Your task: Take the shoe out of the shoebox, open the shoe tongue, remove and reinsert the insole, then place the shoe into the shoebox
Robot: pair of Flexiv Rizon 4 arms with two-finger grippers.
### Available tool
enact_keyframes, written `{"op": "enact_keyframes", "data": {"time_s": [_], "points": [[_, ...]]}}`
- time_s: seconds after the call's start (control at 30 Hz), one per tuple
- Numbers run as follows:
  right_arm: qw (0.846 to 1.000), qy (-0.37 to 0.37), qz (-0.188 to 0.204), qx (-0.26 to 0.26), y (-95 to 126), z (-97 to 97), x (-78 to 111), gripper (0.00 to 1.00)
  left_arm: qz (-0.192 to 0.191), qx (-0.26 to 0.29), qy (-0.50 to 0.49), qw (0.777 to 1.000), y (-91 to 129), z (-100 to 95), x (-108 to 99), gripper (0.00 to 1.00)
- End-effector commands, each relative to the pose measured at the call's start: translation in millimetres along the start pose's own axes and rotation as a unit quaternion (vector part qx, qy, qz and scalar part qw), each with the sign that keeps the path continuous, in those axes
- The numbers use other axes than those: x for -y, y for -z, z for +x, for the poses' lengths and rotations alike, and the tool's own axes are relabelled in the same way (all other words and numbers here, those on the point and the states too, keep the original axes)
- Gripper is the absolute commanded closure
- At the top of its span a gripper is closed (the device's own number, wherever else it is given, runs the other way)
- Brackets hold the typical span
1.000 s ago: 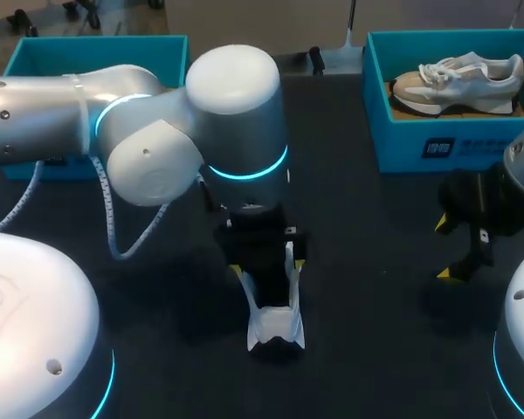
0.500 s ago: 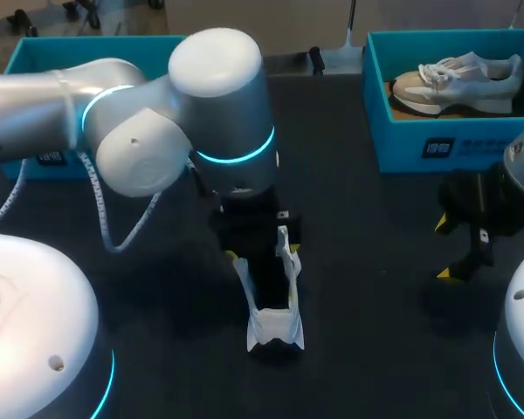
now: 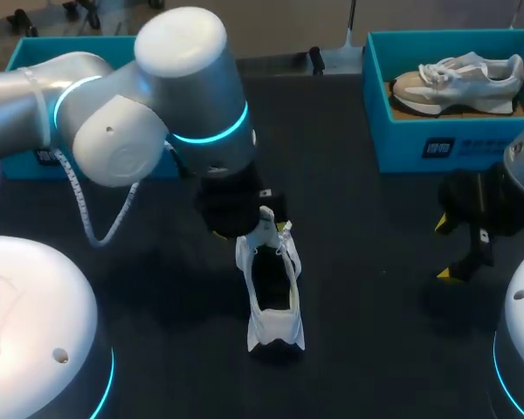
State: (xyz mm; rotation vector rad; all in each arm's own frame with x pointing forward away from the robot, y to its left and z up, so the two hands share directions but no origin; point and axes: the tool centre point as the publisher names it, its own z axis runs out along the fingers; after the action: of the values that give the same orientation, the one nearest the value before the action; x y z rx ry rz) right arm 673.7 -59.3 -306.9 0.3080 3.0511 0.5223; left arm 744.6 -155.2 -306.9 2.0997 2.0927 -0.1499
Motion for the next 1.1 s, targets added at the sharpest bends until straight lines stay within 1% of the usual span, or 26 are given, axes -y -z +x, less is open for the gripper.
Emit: {"op": "enact_keyframes", "data": {"time_s": [0.03, 0.17, 0.27, 0.3, 0.47, 0.57, 1.1], "points": [[1.0, 0.0, 0.002, 0.001, -1.2, 0.9, -0.4, 0.0, 0.008, 0.005, -0.013, 1.0, 1.0, -1.6, -7.3, 0.0], [1.0, 0.0, 0.002, 0.001, -1.2, 0.9, -0.4, 0.0, 0.021, 0.013, -0.02, 0.999, -0.9, -7.0, -6.1, 0.0], [1.0, 0.0, 0.002, 0.001, -1.2, 0.9, -0.4, 0.0, 0.021, 0.017, -0.024, 0.999, -1.4, -8.4, -5.9, 0.0], [1.0, 0.0, 0.002, 0.001, -1.2, 0.9, -0.4, 0.0, 0.025, 0.022, -0.024, 0.999, -1.9, -10.1, -5.9, 0.0], [1.0, 0.0, 0.002, 0.001, -1.2, 0.9, -0.4, 0.0, 0.019, 0.024, -0.018, 0.999, -2.2, -19.8, -8.6, 0.0], [1.0, 0.0, 0.002, 0.001, -1.2, 0.9, -0.4, 0.0, 0.028, 0.03, -0.018, 0.999, -1.9, -22.9, -8.9, 0.0], [1.0, 0.0, 0.002, 0.001, -1.2, 0.9, -0.4, 0.0, 0.028, 0.03, -0.018, 0.999, -1.9, -22.9, -8.9, 0.0]]}}
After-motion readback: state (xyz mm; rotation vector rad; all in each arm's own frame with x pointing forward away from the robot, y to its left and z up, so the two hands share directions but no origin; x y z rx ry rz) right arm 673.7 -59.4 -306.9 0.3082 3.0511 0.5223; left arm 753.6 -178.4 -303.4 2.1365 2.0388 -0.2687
